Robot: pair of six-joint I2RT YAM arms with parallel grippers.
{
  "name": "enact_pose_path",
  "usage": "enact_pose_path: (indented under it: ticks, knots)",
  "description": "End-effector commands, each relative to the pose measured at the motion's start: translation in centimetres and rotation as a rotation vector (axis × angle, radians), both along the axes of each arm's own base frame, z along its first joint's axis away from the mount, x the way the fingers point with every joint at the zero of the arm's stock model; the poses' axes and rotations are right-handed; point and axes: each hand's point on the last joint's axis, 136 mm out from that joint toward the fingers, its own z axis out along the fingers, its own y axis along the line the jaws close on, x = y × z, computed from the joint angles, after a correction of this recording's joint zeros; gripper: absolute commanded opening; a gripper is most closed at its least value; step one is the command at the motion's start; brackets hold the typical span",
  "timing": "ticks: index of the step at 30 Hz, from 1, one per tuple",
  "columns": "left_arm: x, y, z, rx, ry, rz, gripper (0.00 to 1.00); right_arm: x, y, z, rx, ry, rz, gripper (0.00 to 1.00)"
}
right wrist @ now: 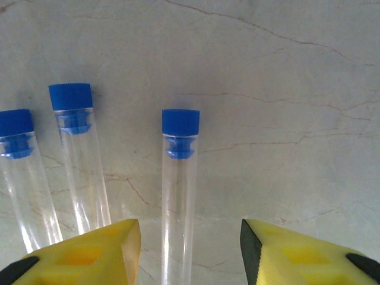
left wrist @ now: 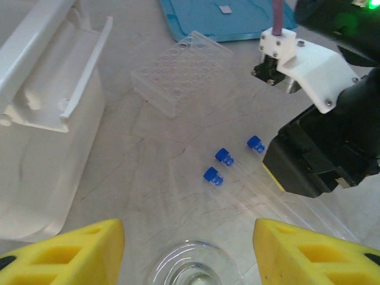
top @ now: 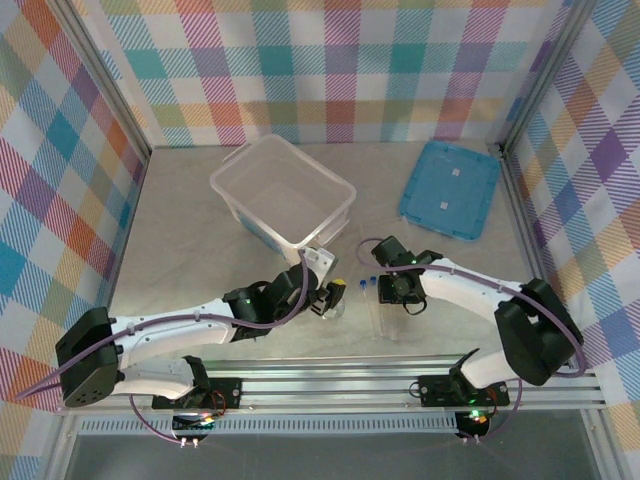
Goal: Organize the chemistry lab equipment
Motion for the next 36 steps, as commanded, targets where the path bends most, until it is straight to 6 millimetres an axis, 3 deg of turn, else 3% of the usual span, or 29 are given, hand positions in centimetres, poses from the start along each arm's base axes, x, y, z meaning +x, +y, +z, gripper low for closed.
enact_pose_path:
  ticks: [1,13,36]
  knots:
    - [-0.2,-1.6,1.0,-0.053,0.001,-0.033,0.59,1.2,0.9,0.4,0.008,-0.024,-0.012,0.46]
    - [-0.3,-2.1,0.5,-0.048,0.027,-0.043,0.59,1.9,0.0,-0.5,-0.088,-0.01,-0.036,0.33]
    - [-0.3,-2.1,0.9,-0.053,0.01,-0.048,0.59,1.0,0.0,-3.3,-0.105,0.07,-0.052,0.24]
